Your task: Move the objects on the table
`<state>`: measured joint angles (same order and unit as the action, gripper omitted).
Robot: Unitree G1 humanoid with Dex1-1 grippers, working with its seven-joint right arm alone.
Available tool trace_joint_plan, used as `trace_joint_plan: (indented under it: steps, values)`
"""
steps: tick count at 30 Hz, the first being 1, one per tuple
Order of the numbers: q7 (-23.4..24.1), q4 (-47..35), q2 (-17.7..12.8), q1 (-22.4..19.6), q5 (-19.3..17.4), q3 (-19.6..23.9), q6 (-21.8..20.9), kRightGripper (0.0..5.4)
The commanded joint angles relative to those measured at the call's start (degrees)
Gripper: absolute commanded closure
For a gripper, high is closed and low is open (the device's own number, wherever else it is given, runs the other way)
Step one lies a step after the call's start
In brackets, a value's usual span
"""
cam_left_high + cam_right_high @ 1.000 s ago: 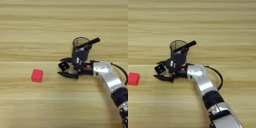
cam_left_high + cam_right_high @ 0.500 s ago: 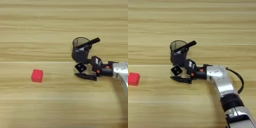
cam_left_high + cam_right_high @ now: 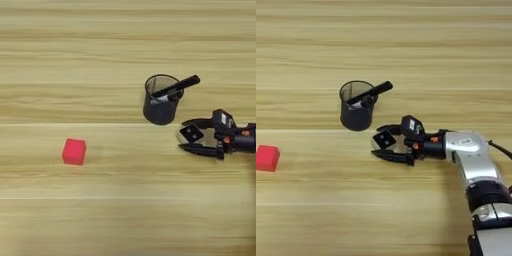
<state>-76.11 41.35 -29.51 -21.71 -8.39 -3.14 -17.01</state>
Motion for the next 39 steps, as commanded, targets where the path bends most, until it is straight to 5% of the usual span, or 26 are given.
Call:
trace_joint_plan:
  steps: [1, 24, 39]
  values:
    - [1.57, 0.55, -2.47, -4.82, -0.10, 1.72, -2.12, 2.25]
    - [5.82, 16.36, -1.77, -9.80, 4.54, 2.09, -8.84, 2.25]
    - [4.39, 15.29, -0.82, -10.80, 3.35, 2.85, -8.35, 0.56]
